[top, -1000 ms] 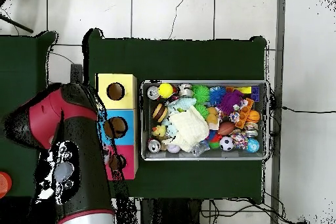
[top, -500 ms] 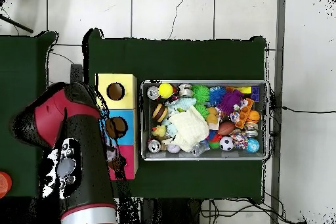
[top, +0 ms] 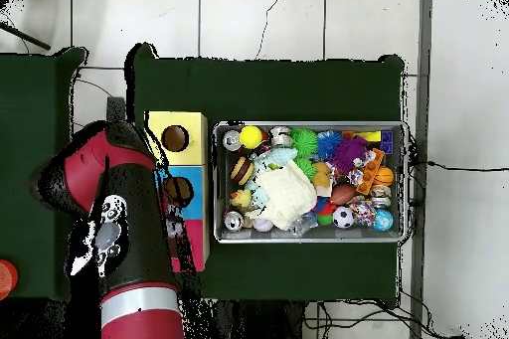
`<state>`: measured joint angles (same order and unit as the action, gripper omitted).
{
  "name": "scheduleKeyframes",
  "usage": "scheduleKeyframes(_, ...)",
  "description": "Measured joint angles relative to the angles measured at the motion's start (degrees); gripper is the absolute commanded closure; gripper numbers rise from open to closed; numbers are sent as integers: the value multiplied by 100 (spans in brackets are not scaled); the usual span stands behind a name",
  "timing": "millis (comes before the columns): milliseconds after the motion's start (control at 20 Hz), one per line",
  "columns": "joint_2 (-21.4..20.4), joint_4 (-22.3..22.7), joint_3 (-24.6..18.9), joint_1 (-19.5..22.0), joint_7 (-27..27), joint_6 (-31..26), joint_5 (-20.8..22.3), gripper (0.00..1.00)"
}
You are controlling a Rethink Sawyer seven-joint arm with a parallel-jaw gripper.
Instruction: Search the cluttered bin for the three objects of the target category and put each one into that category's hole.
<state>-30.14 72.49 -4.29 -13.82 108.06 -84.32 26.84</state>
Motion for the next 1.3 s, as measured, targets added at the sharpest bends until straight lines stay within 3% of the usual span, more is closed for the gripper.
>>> scheduleKeyframes(700,110,-284,-1,-2,0,0,13,100)
scheduleKeyframes(1300,353,-479,-2,-23,0,527,18,100)
